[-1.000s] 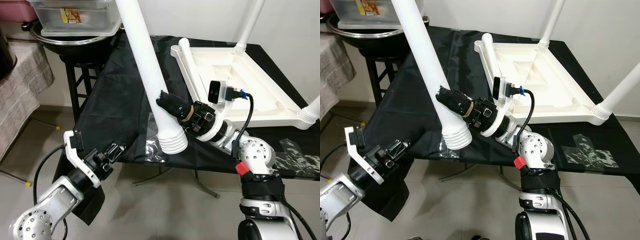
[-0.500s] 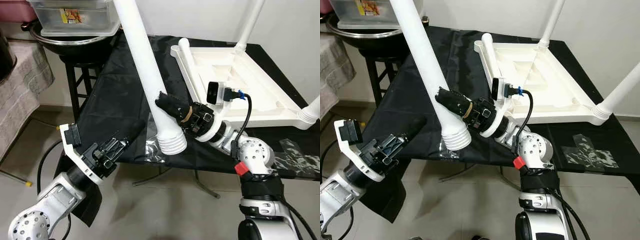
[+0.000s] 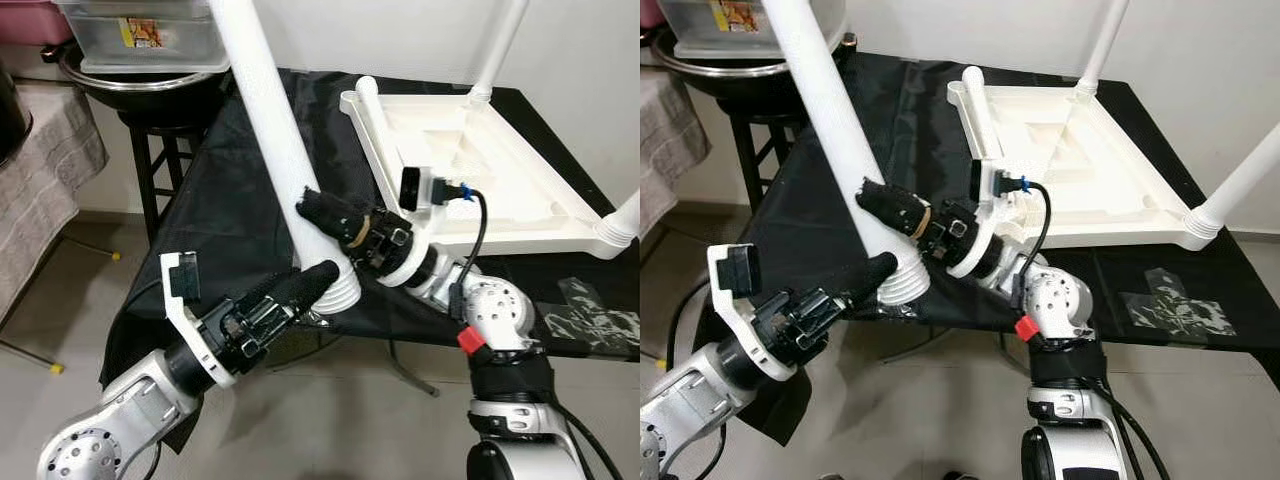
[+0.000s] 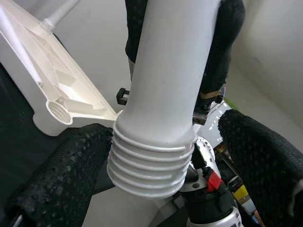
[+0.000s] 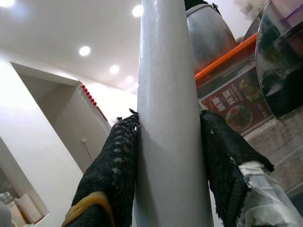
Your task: Building children table
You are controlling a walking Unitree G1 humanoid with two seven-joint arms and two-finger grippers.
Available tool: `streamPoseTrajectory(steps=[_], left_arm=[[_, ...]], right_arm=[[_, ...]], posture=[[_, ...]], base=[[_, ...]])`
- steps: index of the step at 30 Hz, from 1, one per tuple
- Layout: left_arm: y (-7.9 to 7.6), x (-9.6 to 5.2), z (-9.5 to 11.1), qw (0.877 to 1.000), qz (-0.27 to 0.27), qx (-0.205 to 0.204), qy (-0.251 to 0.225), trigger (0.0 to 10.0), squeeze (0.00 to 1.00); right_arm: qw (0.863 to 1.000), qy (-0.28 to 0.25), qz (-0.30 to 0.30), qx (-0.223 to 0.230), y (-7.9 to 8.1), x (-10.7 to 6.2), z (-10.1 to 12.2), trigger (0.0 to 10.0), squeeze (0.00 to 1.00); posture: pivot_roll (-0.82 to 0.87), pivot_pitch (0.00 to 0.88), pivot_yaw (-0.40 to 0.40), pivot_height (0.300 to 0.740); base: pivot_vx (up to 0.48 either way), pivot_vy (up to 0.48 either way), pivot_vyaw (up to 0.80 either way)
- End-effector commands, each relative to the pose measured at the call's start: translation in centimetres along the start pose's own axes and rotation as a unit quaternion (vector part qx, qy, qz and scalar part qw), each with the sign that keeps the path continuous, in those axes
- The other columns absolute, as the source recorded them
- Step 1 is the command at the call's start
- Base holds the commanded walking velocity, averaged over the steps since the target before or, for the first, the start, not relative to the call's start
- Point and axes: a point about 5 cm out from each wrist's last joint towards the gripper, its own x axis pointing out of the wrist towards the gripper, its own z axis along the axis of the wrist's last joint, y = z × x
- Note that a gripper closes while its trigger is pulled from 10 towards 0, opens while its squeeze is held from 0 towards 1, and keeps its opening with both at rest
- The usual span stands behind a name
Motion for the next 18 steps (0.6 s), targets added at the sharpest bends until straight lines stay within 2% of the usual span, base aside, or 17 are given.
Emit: streamPoseTrajectory(steps=[1, 18], left_arm=[[-0.27, 0.23, -0.11, 1.000, -0.006, 0.010, 0.009, 10.0, 0.00], [-0.37, 0.67, -1.03, 0.999, -0.009, 0.017, 0.028, 10.0, 0.00]], right_arm=[[1.000, -0.009, 0.012, 0.002, 0.33, 0.16, -0.10, 0.0, 0.00], [1.000, -0.012, 0.019, 0.010, 0.48, 0.89, -0.70, 0.0, 0.00]], posture=[[0.08, 0.114, -0.077, 0.740], [0.08, 0.116, -0.076, 0.740]], base=[[0.000, 0.000, 0.00], [0.000, 0.000, 0.00]])
